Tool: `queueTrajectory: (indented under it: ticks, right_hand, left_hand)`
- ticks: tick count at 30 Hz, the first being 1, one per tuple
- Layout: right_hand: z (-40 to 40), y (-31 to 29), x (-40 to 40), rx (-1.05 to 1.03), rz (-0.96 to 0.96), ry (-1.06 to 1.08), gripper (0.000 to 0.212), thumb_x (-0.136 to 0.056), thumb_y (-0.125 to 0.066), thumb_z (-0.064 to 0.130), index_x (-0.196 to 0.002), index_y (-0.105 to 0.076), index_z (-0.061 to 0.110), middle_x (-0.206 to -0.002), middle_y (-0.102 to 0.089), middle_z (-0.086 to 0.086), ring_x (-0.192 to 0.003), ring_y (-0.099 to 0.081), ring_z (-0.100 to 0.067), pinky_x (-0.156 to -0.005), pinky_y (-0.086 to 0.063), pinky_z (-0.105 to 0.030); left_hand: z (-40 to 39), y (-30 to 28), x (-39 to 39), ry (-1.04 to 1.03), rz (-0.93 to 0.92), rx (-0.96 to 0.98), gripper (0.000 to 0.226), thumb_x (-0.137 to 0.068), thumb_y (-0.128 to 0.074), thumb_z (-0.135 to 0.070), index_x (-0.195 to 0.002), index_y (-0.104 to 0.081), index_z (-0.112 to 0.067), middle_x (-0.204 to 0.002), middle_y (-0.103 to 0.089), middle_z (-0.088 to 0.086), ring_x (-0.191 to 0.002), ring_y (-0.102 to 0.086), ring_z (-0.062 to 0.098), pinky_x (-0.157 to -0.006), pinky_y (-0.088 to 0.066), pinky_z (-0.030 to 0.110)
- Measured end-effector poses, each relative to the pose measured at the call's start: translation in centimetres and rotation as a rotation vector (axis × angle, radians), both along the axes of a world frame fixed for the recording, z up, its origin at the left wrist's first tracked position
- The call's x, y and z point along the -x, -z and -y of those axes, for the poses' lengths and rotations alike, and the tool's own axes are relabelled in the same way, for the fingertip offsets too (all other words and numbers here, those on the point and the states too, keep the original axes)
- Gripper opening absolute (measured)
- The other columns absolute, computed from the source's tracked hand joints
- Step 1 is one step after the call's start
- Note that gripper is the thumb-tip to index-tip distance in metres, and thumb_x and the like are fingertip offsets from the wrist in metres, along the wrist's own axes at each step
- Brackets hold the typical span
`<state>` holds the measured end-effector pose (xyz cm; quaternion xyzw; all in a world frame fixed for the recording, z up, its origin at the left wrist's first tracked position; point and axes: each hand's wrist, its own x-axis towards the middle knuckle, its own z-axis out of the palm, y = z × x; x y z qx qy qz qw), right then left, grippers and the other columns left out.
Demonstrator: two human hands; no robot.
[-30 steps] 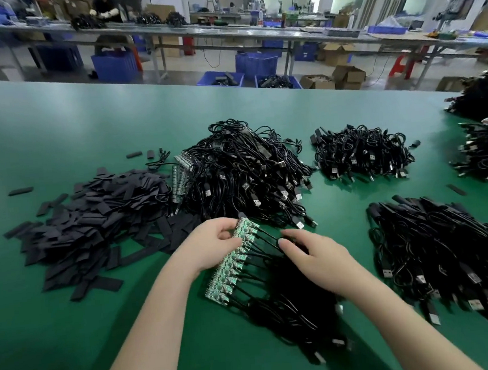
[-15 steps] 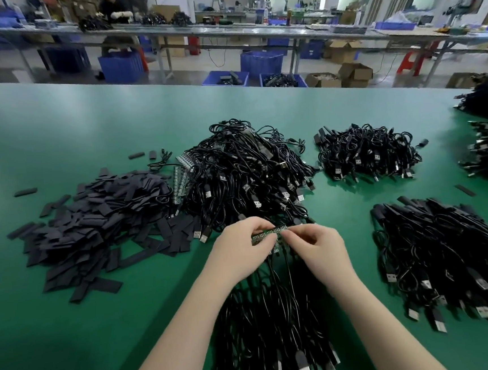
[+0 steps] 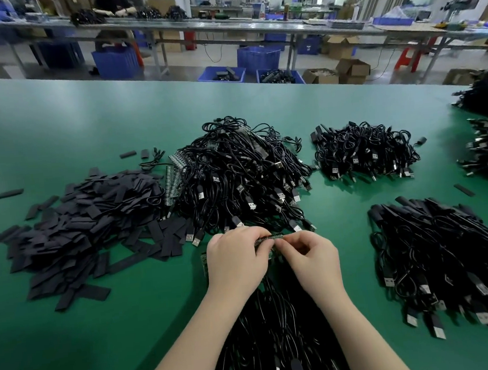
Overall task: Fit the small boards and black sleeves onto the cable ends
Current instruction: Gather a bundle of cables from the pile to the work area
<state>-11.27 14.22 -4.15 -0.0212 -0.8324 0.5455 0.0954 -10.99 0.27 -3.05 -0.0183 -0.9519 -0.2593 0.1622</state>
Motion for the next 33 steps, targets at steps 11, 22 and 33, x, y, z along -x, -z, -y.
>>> queueTrajectory:
  ticks: [11,22,33]
  right_hand:
    - [-0.5,-1.1,-1.0,0.327,-0.203,0.310,0.010,-0.093,-0.068,0.020,-0.084,-0.067,0.026,-0.076,-0.068,0.015,-0.069,-0.059,0.000,-0.065,-0.045,-0.013]
    - [2.2,-9.2,-2.6,0.117,-0.438,-0.129,0.021,-0.085,-0.075,0.009,-0.086,-0.072,0.030,-0.079,-0.072,0.016,-0.072,-0.068,-0.002,-0.065,-0.050,-0.012]
    - [7.6,-5.9,-0.2,-0.216,-0.095,-0.324,0.022,-0.094,-0.065,0.023,-0.113,-0.066,0.033,-0.104,-0.068,0.018,-0.089,-0.063,-0.004,-0.086,-0.055,-0.032]
  left_hand:
    - [0.0,-0.2,-0.1,0.042,-0.022,-0.056,0.028,-0.097,-0.052,-0.044,-0.120,-0.066,-0.037,-0.117,-0.066,-0.019,-0.113,-0.056,0.002,-0.098,-0.026,0.027]
    - [1.5,-2.6,-2.0,0.258,-0.183,-0.587,0.037,-0.090,-0.067,-0.031,-0.127,-0.062,-0.029,-0.116,-0.064,-0.019,-0.108,-0.060,-0.001,-0.091,-0.046,0.014]
    - [5.7,-4.5,-1.1,-0.231,-0.795,-0.882,0.025,-0.103,-0.042,-0.031,-0.120,-0.051,-0.046,-0.091,-0.061,-0.017,-0.078,-0.061,0.003,-0.077,-0.046,0.016]
